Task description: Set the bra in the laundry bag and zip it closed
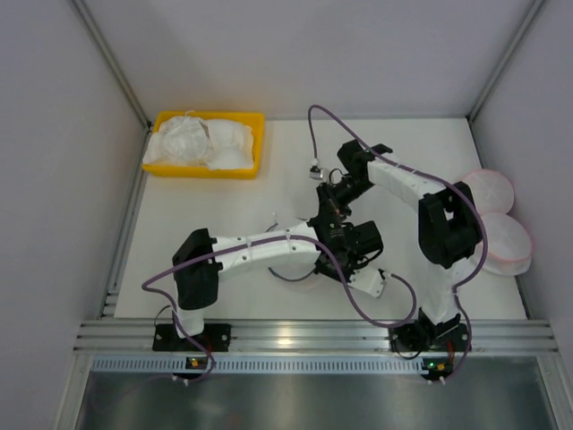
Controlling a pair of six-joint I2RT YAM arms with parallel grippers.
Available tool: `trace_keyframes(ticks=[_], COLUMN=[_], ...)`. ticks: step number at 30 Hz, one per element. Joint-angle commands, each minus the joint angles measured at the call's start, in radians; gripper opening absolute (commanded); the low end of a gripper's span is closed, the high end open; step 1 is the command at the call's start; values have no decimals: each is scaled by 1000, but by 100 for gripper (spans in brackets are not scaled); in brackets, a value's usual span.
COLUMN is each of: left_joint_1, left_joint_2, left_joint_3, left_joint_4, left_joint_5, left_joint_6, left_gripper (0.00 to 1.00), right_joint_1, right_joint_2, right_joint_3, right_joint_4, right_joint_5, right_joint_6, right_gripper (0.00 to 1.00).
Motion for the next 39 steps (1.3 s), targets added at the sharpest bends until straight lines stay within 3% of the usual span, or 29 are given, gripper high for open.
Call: trace_keyframes(ticks=[1,7,10,11,14,19,28,30,31,33,34,36,39], left_joint_1=[-29,-57,-54,-49,-19,33,50,50,50,47,47,43,27], left_joint_2=[-78,-121,-112,-106,-80,-35,11,9,11,8,6,-4,-26], left_joint_3=[-42,-94,-89,-80,-47,38,82,82,81,75,70,58,30], left_joint_4=[6,5,8,8,8,9,25,25,25,23,23,23,23], left_joint_5=[100,132,82,67,48,45,42,46,46,42,45,51,74], left_joint_6=[-20,-53,-59,-62,-57,-65,-53,-47,-43,-42,-42,-43,-60], left_gripper=[0,0,0,0,0,0,0,0,0,0,0,0,0], right_joint_1=[-22,-24,-24,-28,-45,-88,-13,2,5,5,2,-2,-11], right_joint_2=[44,127,112,83,3,-81,-118,-88,-78,-65,-57,-49,-25], right_joint_3=[131,254,234,223,145,27,-170,-162,-145,-127,-110,-93,-52], right_joint_4=[40,40,33,26,34,-52,100,115,123,126,126,132,135], right_joint_5=[-5,-26,-17,-7,62,125,-38,-52,-51,-51,-49,-49,-33], right_joint_6=[-4,-5,-18,-25,-45,-145,-45,-18,-13,-11,-10,-2,-2], right_gripper=[0,0,27,49,76,82,73,54,36,21,9,0,0])
